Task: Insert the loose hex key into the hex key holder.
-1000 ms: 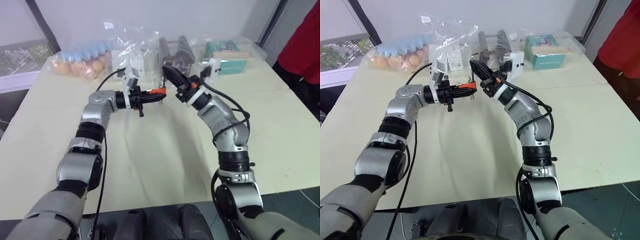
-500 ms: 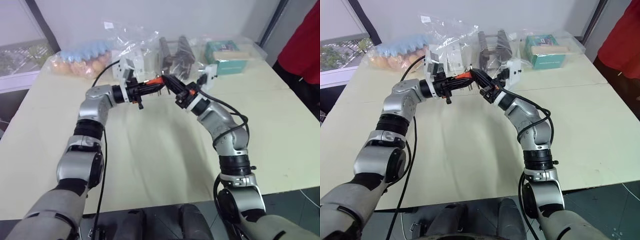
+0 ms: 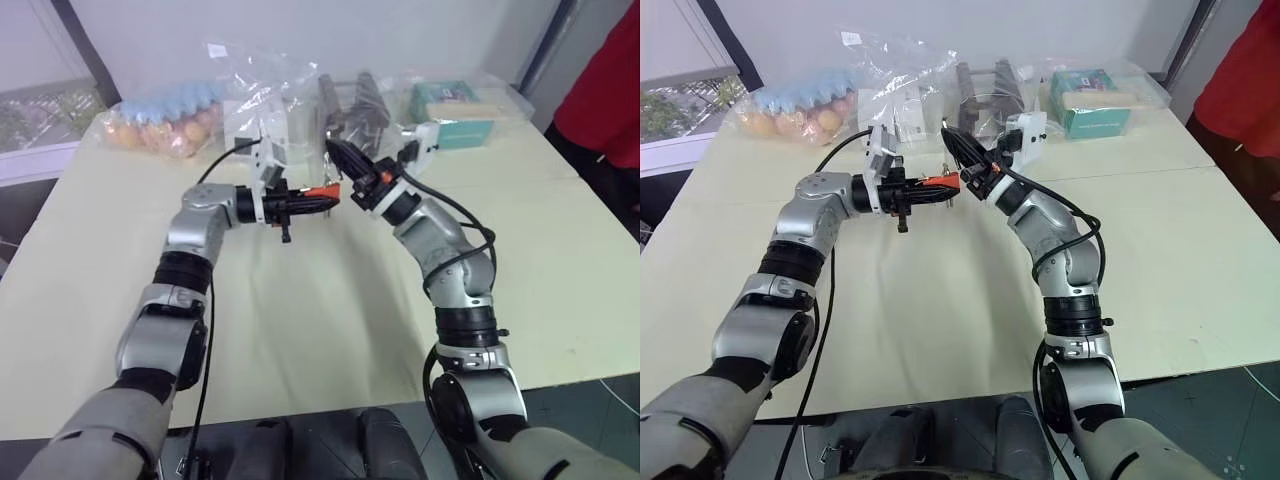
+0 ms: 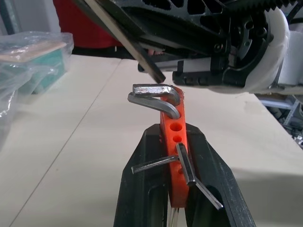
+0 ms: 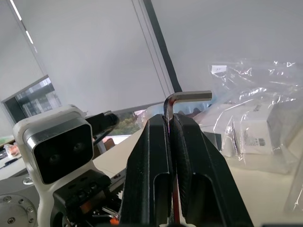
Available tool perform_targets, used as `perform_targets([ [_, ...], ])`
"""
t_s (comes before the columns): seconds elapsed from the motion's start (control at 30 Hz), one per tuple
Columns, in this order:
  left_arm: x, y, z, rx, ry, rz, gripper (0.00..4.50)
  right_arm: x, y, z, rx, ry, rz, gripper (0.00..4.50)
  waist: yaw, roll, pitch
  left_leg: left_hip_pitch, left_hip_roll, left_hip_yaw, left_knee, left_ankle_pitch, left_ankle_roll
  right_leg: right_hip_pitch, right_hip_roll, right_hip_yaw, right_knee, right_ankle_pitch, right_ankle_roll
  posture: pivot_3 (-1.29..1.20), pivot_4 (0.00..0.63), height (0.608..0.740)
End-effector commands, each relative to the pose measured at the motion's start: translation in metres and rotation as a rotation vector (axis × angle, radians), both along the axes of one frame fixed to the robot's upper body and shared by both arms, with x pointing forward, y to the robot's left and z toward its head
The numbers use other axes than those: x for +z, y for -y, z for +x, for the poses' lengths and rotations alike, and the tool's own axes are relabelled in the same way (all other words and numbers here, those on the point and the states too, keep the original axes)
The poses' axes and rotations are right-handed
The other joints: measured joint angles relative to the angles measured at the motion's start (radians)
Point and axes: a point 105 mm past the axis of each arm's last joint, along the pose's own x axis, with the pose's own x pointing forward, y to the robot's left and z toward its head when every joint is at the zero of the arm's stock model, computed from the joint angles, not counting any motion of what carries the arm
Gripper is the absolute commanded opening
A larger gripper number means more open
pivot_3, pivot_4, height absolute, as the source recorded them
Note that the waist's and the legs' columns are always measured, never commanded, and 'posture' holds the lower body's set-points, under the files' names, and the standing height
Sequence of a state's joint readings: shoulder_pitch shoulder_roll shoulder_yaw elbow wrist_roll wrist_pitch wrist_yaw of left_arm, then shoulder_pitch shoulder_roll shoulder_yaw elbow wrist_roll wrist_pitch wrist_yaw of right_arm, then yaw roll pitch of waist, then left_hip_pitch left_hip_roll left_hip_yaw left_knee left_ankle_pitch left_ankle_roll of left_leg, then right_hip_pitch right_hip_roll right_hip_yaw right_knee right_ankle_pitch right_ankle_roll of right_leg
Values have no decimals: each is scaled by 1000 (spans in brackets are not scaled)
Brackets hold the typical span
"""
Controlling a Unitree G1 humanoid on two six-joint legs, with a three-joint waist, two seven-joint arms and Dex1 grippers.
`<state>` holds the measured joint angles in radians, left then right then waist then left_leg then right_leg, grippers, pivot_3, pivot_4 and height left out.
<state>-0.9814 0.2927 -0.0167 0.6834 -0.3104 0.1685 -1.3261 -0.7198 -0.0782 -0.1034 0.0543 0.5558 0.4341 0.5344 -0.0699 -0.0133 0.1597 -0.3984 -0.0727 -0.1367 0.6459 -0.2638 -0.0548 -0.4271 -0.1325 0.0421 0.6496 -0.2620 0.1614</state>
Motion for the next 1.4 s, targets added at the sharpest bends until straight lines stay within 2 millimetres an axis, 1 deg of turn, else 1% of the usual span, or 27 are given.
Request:
perform_targets([
  [0.03,16,3,-3,-13,47,-44,0,18,-3,-8,14,71,31,60,0,0,0,0,0,0,0,0,0,0,0,0,0,0,0,0,150,740],
  [0.27,23,2,2,8,48,-71,0,17,-1,-7,7,65,33,60,0,0,0,0,0,0,0,0,0,0,0,0,0,0,0,0,150,740],
  [0.53,19,-4,4,30,44,-57,0,17,0,-6,2,64,40,60,0,0,0,0,0,0,0,0,0,0,0,0,0,0,0,0,150,740],
  [0.87,25,-4,8,52,49,-82,0,16,-1,-6,8,62,38,60,0,0,0,0,0,0,0,0,0,0,0,0,0,0,0,0,150,740],
  [1.13,29,-2,6,44,43,-102,0,11,0,-4,3,49,36,60,0,0,0,0,0,0,0,0,0,0,0,0,0,0,0,0,150,740],
  [1.4,27,-7,-1,14,30,-89,0,9,1,-2,-7,43,37,60,0,0,0,0,0,0,0,0,0,0,0,0,0,0,0,0,150,740],
])
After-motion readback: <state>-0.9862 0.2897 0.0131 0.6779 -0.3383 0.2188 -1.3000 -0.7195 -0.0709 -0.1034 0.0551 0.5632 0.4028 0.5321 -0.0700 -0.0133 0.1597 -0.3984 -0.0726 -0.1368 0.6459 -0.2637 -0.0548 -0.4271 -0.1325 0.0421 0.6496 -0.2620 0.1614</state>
